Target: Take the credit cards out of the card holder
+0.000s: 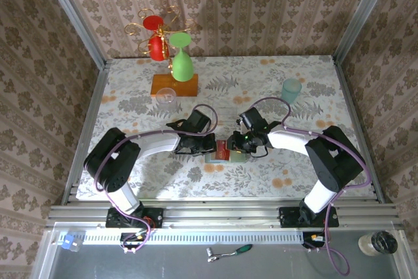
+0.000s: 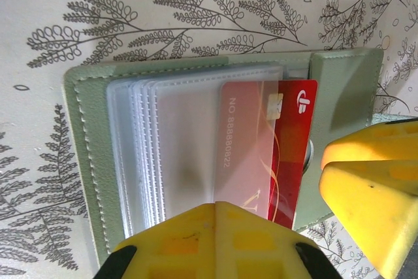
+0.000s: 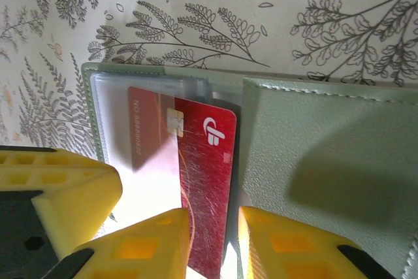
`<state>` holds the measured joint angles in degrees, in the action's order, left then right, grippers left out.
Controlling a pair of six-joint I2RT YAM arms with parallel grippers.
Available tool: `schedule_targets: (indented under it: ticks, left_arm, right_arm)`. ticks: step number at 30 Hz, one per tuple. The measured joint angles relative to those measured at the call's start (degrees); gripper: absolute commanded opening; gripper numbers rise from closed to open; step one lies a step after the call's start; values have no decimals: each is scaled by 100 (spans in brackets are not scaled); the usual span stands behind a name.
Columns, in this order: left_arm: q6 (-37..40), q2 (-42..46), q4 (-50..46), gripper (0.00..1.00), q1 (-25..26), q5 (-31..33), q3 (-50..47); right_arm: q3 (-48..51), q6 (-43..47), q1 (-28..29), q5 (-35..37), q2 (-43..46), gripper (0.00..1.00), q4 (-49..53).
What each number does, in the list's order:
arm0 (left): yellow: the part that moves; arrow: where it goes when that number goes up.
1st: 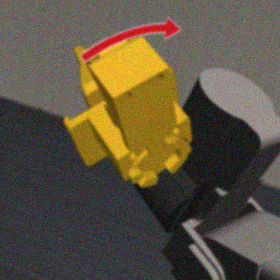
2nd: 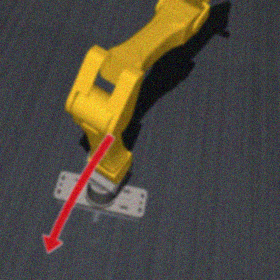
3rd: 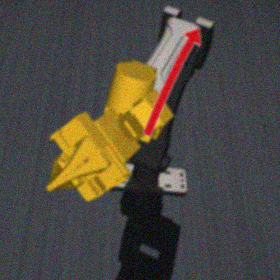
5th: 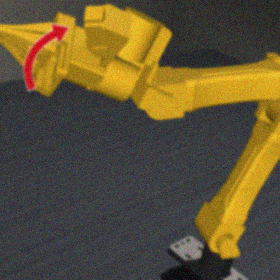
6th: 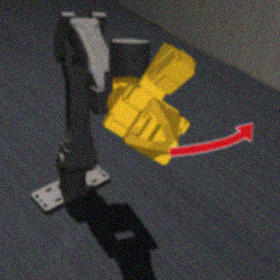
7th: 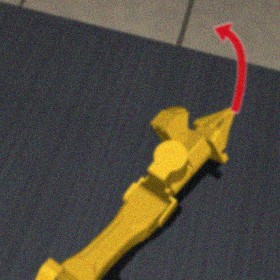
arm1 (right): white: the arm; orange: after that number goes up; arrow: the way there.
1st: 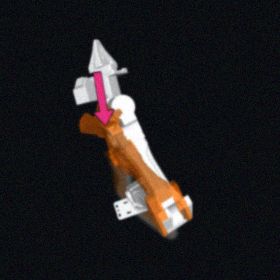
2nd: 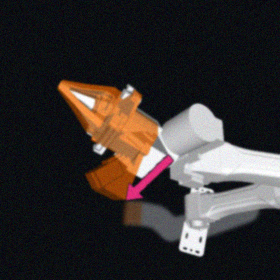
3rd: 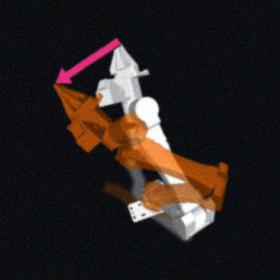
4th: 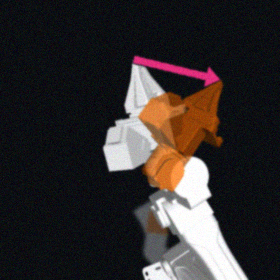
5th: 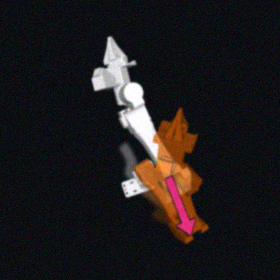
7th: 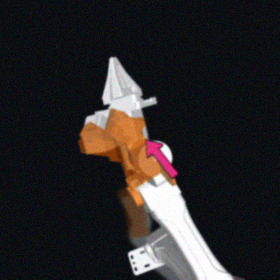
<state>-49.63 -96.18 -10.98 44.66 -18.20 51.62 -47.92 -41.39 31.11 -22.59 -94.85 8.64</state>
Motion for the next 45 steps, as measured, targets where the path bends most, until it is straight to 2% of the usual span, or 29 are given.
schedule_targets:
  ticks: [18, 45]
  left_arm:
    - [0, -37, -37, 0, 0, -2, -59]
    - [0, -37, -35, 0, -7, -15, -66]
  right_arm:
    - [76, -214, -22, -361, -361, 25, -485]
    - [105, -361, -81, -494, -411, 12, -728]
